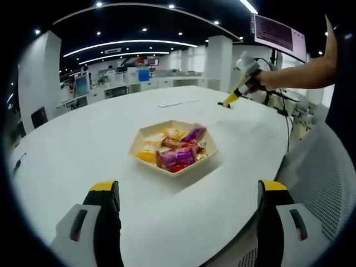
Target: Place the target food into the container with the food tongs after gripping and lifting it, then release it inside without dropping or visibly crushing the food.
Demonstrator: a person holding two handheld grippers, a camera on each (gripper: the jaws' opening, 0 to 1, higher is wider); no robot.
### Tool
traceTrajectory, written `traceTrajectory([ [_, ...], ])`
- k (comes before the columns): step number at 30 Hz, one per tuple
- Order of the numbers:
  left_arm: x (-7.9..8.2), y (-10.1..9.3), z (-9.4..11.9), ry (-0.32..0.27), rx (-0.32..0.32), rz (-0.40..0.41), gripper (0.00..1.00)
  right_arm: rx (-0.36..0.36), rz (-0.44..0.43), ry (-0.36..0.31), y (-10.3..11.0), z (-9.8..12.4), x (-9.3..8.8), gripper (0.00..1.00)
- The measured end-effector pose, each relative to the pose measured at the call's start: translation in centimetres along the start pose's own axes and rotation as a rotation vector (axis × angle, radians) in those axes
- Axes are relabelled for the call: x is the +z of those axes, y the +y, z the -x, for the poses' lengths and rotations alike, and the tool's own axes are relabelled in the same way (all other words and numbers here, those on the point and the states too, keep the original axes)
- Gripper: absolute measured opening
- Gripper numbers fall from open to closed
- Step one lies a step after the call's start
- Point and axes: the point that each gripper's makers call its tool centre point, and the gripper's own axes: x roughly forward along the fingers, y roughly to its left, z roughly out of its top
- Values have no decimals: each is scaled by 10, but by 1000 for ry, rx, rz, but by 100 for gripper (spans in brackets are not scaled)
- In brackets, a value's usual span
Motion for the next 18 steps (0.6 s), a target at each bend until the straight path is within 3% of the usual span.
traceTrajectory([
  [10, -4, -4, -1, 23, -15, -22, 100, 64, 91, -14, 32, 2, 38, 21],
  [18, -5, -4, -1, 26, -17, -24, 99, 124, 209, -23, 62, 0, 82, 21],
])
